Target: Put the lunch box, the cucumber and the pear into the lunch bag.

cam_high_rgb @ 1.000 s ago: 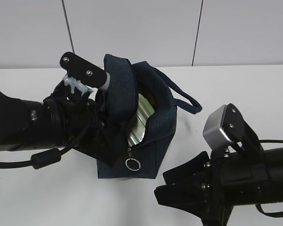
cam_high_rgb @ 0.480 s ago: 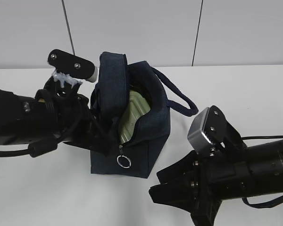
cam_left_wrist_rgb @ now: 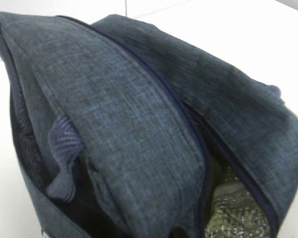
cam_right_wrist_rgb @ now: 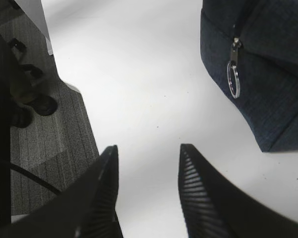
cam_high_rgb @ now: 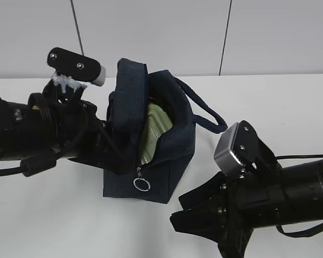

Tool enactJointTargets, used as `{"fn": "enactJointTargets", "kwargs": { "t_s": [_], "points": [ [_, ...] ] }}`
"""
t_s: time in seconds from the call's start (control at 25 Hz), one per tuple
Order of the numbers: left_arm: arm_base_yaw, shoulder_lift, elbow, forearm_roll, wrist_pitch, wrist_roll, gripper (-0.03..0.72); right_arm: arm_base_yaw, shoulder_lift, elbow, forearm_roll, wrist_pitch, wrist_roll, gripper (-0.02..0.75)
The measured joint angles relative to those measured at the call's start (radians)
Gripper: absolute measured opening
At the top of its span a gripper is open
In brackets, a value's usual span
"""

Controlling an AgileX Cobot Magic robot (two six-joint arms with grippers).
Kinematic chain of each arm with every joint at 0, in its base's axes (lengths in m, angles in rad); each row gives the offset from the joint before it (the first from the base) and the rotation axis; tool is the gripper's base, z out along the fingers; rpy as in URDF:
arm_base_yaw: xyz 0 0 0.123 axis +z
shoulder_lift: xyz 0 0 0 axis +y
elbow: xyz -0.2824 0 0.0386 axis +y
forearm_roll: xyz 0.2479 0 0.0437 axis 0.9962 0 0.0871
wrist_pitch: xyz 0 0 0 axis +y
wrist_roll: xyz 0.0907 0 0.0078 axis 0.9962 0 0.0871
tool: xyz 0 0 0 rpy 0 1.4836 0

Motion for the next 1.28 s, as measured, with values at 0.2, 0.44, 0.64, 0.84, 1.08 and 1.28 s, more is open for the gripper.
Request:
{"fn": "enactJointTargets", "kwargs": {
  "t_s": [0.2,0.44,0.64,0.84,1.08,1.28],
  "points": [
    [0.000,-0.003,0.000,0.002,0.024,0.000,0.131,0.000,0.000,0.000,0.000,0.000,0.000,0.317],
    [0.000,-0.003,0.000,0.008,0.049,0.000,0.142,0.000,0.000,0.000,0.000,0.000,0.000,0.317],
    [0.000,-0.003,0.000,0.010,0.056,0.000,0.139,0.000,0.000,0.000,0.000,0.000,0.000,0.317],
    [0.001,-0.003,0.000,0.029,0.056,0.000,0.023,0.000,0.000,0.000,0.000,0.000,-0.009,0.317],
    [0.001,-0.003,0.000,0.035,0.052,0.000,0.004,0.000,0.000,0.000,0.000,0.000,-0.084,0.317],
    [0.001,-0.003,0.000,0.013,0.037,0.000,0.004,0.000,0.013,-0.025,0.000,0.000,-0.113,0.317]
  ]
}}
